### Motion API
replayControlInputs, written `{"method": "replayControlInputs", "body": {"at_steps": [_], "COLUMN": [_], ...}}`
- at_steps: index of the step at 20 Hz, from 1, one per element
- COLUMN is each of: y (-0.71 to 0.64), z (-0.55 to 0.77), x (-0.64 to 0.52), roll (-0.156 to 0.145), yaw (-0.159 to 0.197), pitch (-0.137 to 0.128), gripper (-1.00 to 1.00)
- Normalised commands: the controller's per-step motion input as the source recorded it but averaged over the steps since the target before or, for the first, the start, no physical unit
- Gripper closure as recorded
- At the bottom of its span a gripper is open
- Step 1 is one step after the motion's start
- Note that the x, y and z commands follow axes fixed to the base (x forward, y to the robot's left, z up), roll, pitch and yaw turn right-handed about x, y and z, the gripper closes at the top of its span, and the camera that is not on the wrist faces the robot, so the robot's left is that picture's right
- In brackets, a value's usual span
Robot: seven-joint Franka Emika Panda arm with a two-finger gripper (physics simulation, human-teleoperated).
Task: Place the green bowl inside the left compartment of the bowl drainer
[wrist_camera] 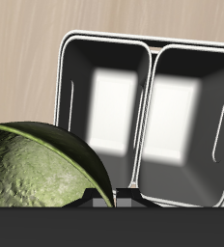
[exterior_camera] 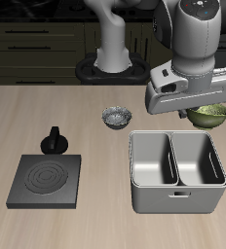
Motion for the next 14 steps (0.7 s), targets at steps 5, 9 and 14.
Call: {"method": "replayControlInputs", "body": {"at_steps": [5, 9, 14], "y": [-0.08, 0.05, -0.04], "z": [-0.37, -0.29, -0.19], "x": [0.02, 0.02, 0.0], "roll": [0.002, 0.016, 0.001], "yaw": [0.022, 0.025, 0.015], "pitch": [0.052, 0.031, 0.026], "gripper": [1.0, 1.0, 1.0]}}
